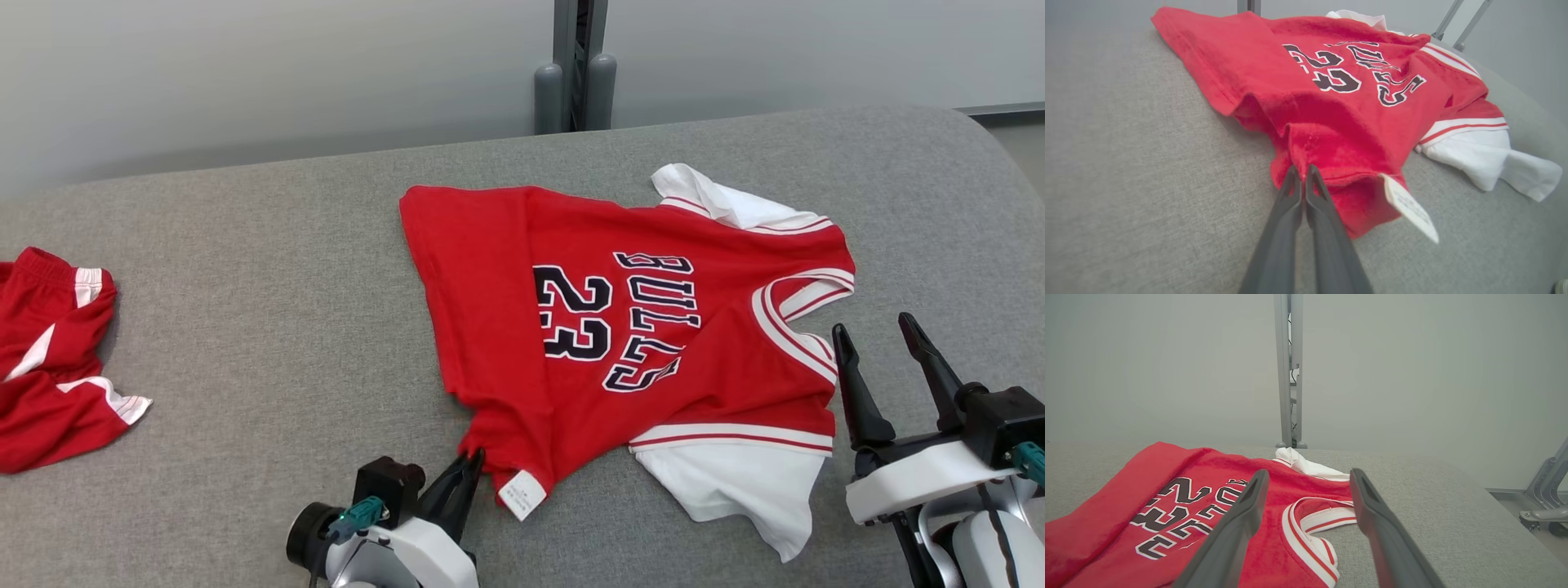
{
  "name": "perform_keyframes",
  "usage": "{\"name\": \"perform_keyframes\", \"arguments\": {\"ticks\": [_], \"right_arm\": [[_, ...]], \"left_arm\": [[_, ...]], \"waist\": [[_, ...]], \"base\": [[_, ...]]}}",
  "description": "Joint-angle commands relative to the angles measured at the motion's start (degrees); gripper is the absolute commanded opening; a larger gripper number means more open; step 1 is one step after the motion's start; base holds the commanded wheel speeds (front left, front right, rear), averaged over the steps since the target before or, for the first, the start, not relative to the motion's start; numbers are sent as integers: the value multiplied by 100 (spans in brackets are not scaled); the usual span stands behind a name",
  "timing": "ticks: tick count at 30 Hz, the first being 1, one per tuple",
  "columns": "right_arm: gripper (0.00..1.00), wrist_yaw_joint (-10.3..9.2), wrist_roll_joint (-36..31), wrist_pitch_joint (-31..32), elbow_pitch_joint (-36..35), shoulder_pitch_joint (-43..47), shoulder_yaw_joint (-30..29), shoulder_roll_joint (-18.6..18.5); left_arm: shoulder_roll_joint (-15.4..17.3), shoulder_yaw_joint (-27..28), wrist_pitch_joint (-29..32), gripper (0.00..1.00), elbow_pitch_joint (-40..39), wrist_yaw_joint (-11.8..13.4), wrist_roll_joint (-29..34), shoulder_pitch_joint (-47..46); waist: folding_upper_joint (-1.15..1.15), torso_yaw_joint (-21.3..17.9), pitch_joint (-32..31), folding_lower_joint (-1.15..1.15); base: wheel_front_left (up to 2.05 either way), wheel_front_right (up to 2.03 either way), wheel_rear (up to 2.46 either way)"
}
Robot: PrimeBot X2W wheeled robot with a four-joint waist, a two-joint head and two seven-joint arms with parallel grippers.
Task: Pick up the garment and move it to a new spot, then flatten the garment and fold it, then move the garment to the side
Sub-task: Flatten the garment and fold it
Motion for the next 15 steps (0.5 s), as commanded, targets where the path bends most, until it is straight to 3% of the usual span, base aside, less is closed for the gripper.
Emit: {"name": "perform_keyframes", "arguments": {"ticks": [1, 7, 15], "right_arm": [[100, -1, 6, -8, 24, -19, -14, -45], [100, -1, -26, -8, 50, 78, -76, -57], [100, 0, 221, -8, 125, 566, -282, 113]], "left_arm": [[48, 61, -137, 0, -32, 52, -4, -133], [136, 200, -464, 0, -283, 138, 31, -90], [274, 572, -679, 0, -958, 528, 239, 148]], "waist": [[0, 19, -27, 0], [0, 58, -126, 0], [0, 51, -199, 0]], "base": [[0, 0, 0], [0, 0, 0], [0, 0, 0]]}}
